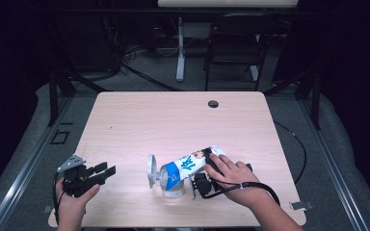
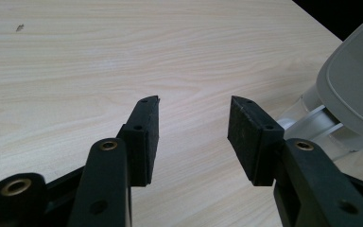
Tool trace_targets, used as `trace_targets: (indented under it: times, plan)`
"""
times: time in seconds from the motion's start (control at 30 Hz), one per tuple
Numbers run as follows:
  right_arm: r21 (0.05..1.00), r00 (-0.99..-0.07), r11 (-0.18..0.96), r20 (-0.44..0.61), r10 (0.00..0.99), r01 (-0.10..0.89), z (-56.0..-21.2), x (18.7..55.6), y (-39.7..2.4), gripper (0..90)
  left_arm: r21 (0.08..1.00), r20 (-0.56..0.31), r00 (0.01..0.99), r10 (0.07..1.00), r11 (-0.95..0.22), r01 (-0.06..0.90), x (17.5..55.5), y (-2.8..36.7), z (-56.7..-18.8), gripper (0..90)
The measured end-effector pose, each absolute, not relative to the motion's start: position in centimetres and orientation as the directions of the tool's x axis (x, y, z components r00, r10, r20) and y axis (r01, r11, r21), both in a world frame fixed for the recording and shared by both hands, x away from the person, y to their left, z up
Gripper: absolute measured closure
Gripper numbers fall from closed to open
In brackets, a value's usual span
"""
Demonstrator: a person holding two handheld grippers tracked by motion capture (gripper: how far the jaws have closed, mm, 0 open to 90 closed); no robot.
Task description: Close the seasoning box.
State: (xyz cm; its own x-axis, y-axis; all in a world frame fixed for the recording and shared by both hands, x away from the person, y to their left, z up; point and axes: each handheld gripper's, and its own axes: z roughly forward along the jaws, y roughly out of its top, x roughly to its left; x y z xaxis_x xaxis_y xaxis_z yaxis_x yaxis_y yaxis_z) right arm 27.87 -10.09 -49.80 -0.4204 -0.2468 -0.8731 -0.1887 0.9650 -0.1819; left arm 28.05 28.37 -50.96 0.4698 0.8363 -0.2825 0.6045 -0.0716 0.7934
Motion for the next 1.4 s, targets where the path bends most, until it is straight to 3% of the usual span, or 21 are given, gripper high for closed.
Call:
trace_targets:
  times: [1.4]
  plan:
    - [-0.219, -0.407, 0.958, -0.870, -0.278, -0.185, -49.59, 27.82, -9.88, 44.5, 0.790, -0.285, 0.465, 0.838, -0.069, 0.609, 28.09, 28.46, -51.09, 54.2]
